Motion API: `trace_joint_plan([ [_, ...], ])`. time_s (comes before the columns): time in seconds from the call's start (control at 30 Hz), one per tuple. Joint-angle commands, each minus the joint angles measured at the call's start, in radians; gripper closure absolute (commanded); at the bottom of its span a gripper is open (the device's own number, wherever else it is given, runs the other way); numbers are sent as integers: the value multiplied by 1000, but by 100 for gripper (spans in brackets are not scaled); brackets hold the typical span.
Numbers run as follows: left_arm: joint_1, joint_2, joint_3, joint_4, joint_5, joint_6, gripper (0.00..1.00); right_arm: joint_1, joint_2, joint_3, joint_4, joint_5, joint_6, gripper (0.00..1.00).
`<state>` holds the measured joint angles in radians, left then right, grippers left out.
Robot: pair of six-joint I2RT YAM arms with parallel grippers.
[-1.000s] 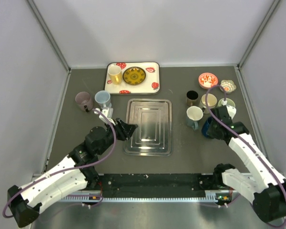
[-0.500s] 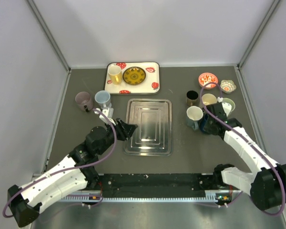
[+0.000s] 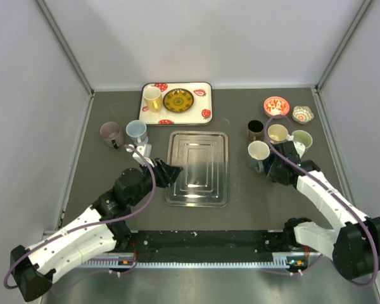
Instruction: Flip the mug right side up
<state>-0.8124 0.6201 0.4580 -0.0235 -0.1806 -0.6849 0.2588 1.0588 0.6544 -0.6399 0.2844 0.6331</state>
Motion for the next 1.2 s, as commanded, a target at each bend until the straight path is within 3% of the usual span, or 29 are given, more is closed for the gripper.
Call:
trace_joint_plan([
  [0.0, 4, 3, -13, 30, 3, -4, 52, -9, -26, -1, -17, -13, 13, 64],
  [0.23, 5, 7, -12, 30, 4, 1, 50, -7, -108, 77, -154, -40, 22, 52],
  [0.27, 4, 6, -10, 28, 4, 7, 49, -6, -132, 100, -180, -57, 20, 45],
  [0.3, 4, 6, -7, 28, 1, 11, 49, -3, -176, 147, -199, -85, 16, 27],
  [0.33, 5, 7, -4, 28, -8, 16, 48, 9, -195, 172, -225, -97, 13, 16],
  [0.4, 4, 18, 1, -2, -31, 22, 41, 31, -221, 255, -299, -88, 11, 10],
  [0.63, 7, 107, 122, -119, -117, 84, 31, 189, -310, 416, -320, 14, -32, 7],
  [0.73, 9, 174, 201, -205, -151, 84, 28, 339, -255, 452, -265, 102, -84, 7],
  [0.77, 9, 206, 221, -246, -157, 84, 28, 459, -223, 456, -239, 169, -111, 7],
  [0.93, 9, 288, 339, -375, -177, 67, 26, 773, -60, 537, -60, 418, -231, 5],
  [1.03, 9, 309, 370, -412, -178, 62, 23, 800, 10, 564, 29, 411, -265, 3],
  [1.17, 9, 309, 378, -415, -160, 22, 20, 801, -26, 432, 179, 293, -329, 2],
])
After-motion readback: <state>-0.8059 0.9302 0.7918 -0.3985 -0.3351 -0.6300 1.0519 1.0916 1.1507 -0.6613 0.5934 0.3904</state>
